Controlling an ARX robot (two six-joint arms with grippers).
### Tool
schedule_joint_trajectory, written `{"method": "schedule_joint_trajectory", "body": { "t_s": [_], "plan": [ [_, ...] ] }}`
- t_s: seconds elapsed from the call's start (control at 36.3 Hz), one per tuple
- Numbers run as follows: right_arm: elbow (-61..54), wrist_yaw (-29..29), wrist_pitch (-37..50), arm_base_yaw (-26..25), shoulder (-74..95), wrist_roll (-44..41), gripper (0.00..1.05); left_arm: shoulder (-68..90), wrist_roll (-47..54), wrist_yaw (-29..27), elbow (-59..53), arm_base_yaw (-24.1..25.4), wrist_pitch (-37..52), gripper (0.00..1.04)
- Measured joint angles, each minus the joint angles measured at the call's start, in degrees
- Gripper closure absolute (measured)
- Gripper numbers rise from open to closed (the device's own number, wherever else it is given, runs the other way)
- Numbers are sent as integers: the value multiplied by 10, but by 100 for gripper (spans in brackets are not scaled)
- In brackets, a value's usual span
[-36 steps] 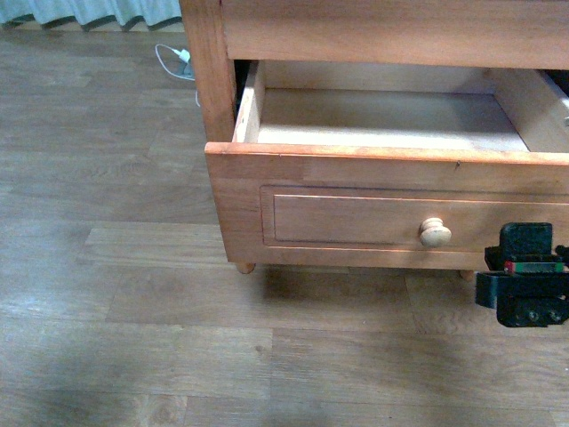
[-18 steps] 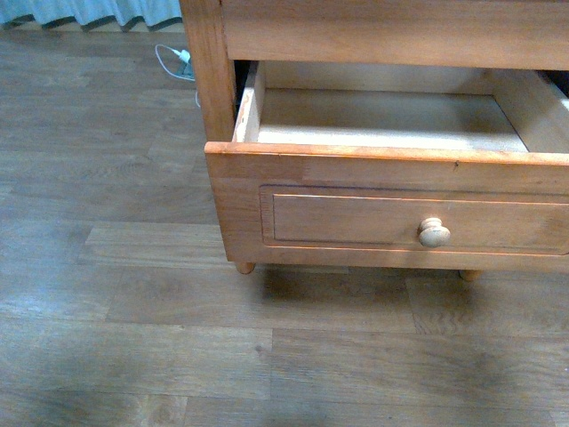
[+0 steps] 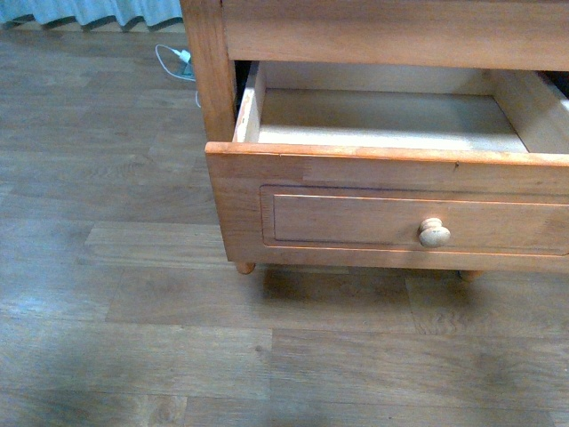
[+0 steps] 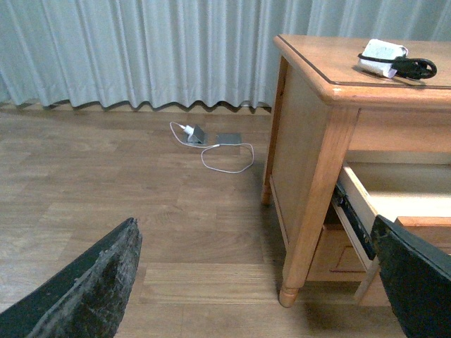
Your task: Put charger into drawer
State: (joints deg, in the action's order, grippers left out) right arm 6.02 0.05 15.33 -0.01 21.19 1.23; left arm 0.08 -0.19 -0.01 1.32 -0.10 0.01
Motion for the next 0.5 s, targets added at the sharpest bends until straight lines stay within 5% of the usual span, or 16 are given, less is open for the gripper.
{"method": "schedule_joint_trajectory", "body": {
  "t_s": [0.22, 0.5],
  "plan": [
    [-20, 1, -15, 0, -32, -10, 92, 0, 0, 0, 0, 0, 0, 6],
    [-20, 0, -15, 0, -36, -10, 50, 0, 0, 0, 0, 0, 0, 6]
  ]
}}
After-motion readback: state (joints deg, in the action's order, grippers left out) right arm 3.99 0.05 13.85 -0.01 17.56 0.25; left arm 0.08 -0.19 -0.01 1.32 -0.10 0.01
